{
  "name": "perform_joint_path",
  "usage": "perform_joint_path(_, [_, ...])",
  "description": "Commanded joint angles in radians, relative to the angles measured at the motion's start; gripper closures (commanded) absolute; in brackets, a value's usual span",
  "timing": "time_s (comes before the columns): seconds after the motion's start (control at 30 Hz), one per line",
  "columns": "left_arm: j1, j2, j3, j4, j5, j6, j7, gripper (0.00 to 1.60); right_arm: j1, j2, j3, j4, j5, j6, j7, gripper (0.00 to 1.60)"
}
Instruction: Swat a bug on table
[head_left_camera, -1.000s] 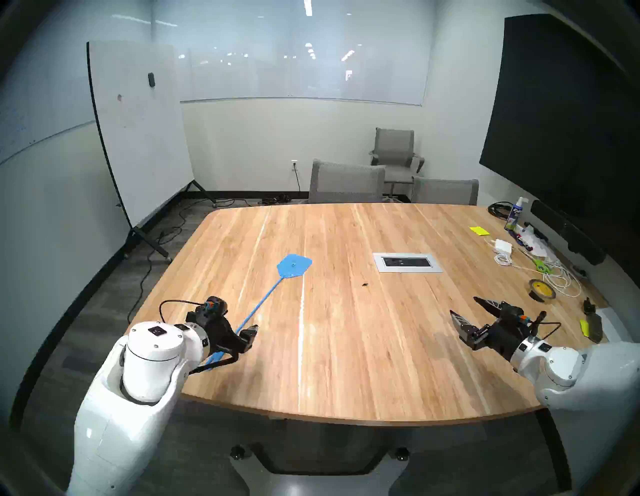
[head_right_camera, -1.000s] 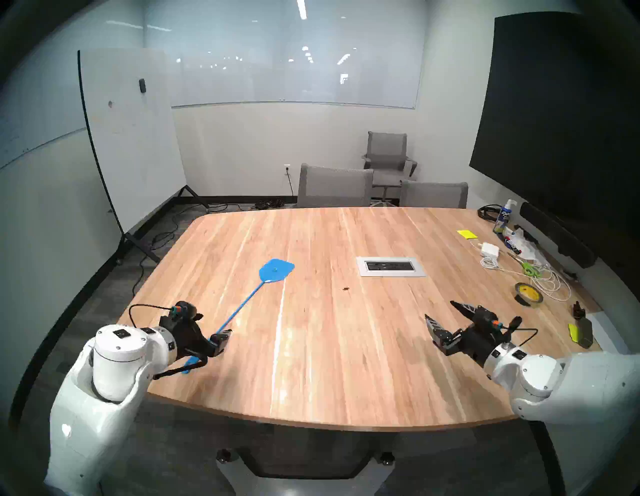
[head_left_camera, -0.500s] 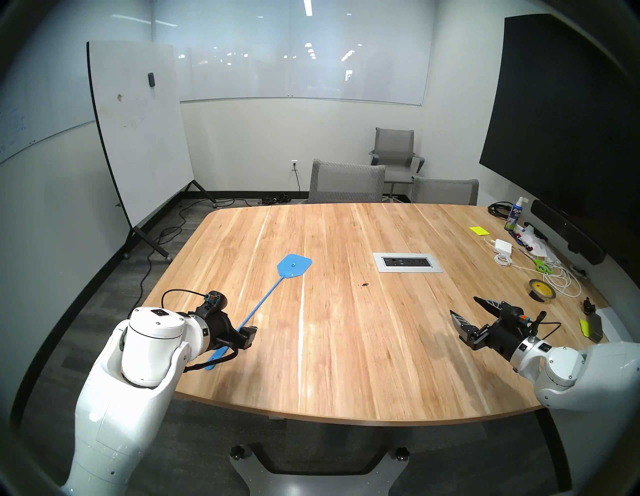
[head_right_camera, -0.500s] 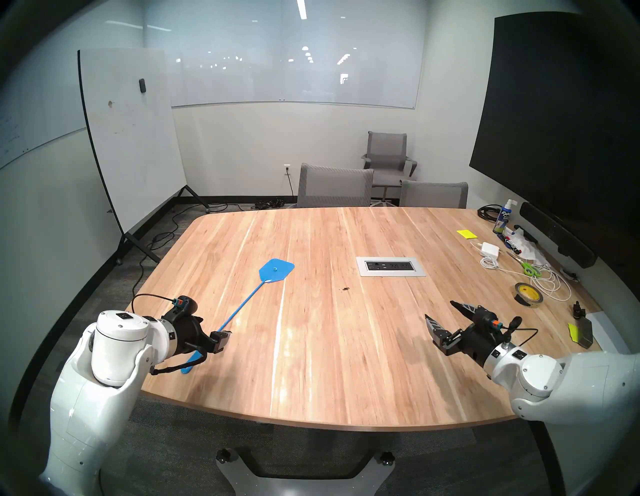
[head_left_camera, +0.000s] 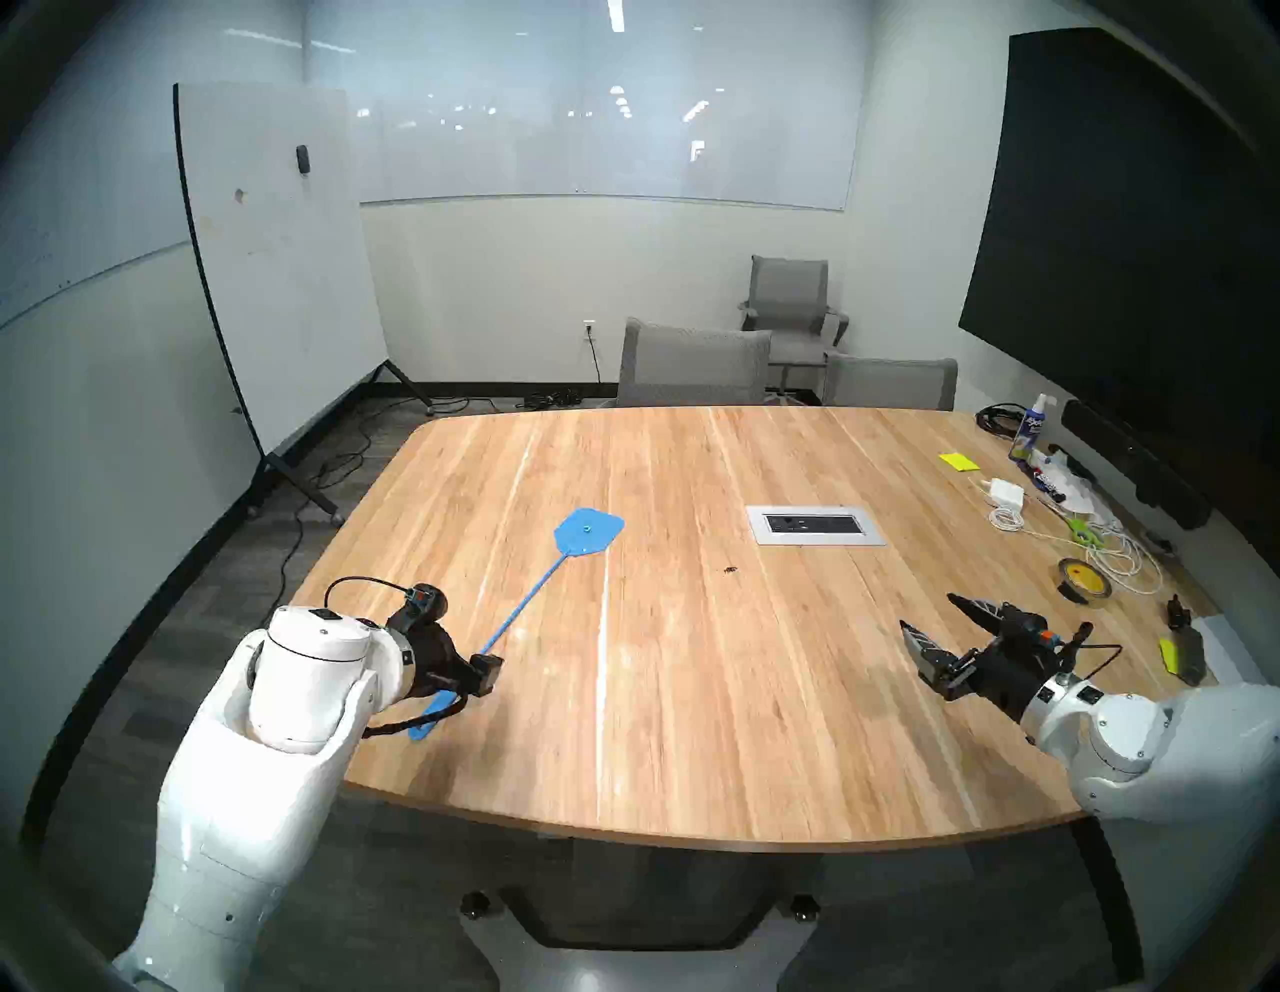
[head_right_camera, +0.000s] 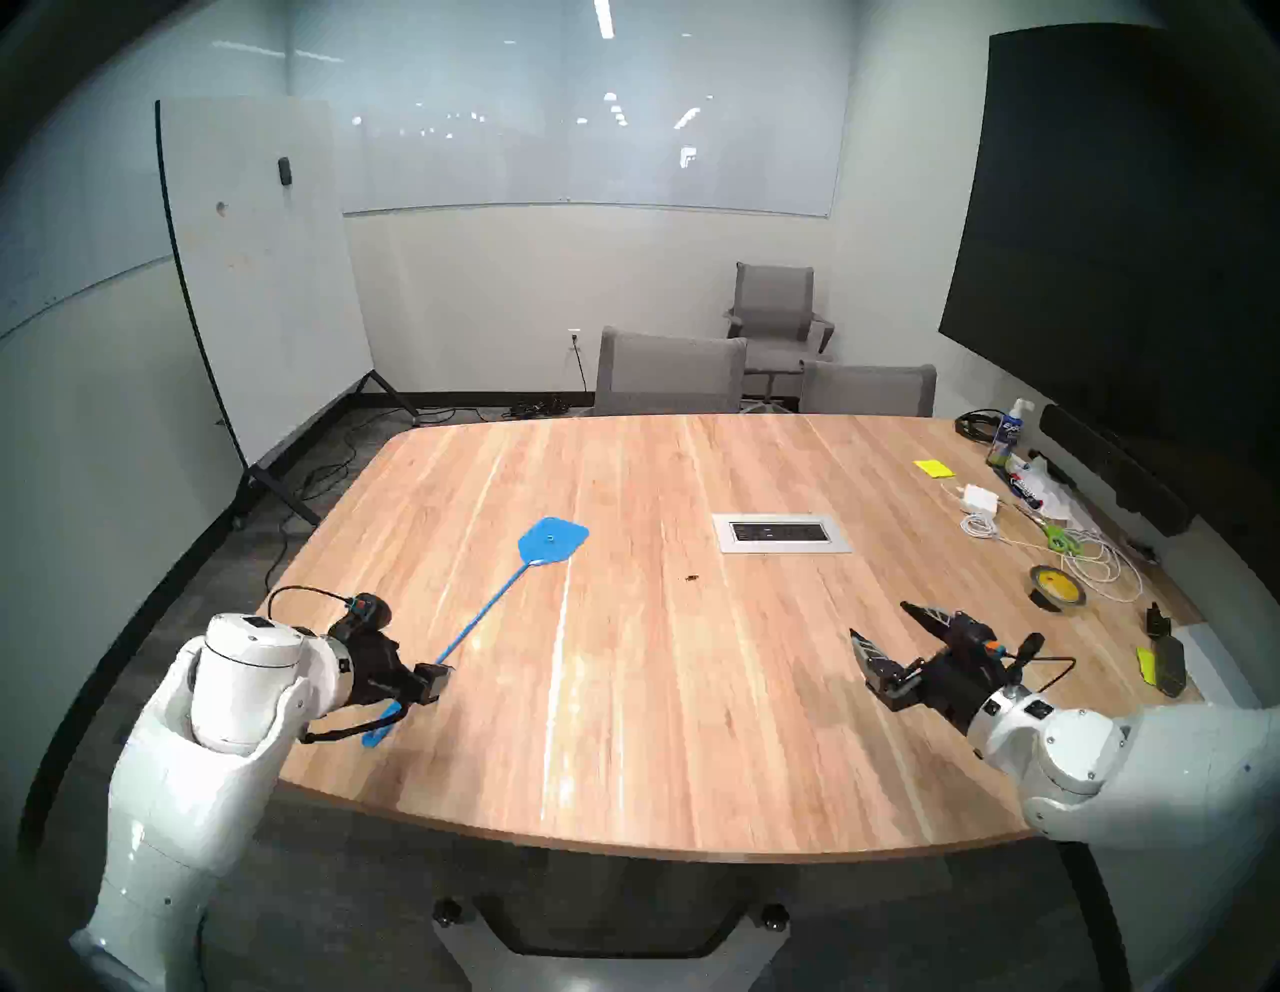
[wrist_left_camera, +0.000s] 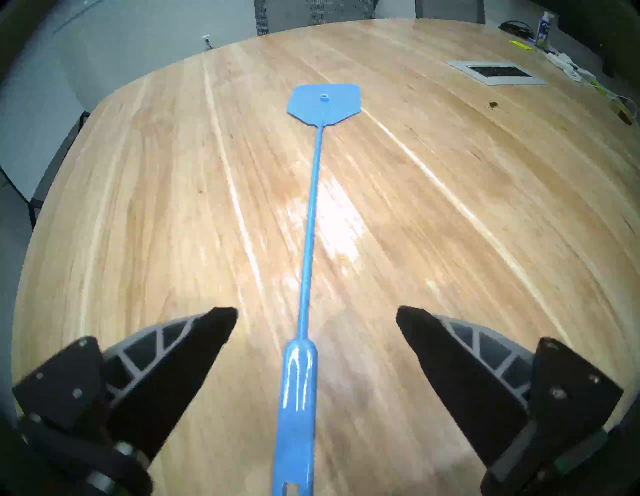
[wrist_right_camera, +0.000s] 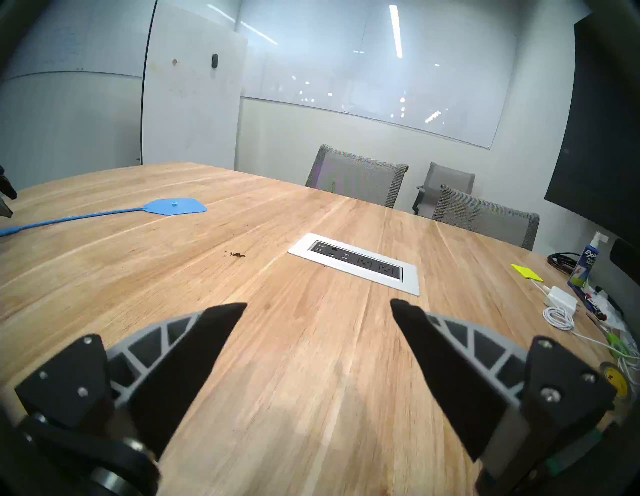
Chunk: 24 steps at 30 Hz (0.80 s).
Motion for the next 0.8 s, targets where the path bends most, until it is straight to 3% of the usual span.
perform_joint_path(0.0, [-0.041, 0.000, 0.011, 0.010, 0.005, -0.002, 0.001, 0.00, 0.009, -0.001, 0.007, 0.002, -0.001, -0.002, 0.000, 0.00])
perform_joint_path(0.2, [-0.070, -0.007, 0.025, 0.053, 0.008, 0.010, 0.001, 0.00, 0.009, -0.001, 0.007, 0.002, -0.001, -0.002, 0.000, 0.00])
perform_joint_path(0.33, [-0.083, -0.005, 0.033, 0.077, 0.009, 0.011, -0.004, 0.34, 0.009, -0.001, 0.007, 0.002, -0.001, -0.002, 0.000, 0.00])
perform_joint_path(0.4, [-0.084, -0.004, 0.037, 0.082, 0.012, 0.010, -0.004, 0.42, 0.009, -0.001, 0.007, 0.002, -0.001, -0.002, 0.000, 0.00])
perform_joint_path(0.77, [-0.069, -0.008, 0.056, 0.093, 0.031, 0.001, 0.010, 0.41, 0.009, -0.001, 0.006, 0.002, -0.001, -0.002, 0.000, 0.00])
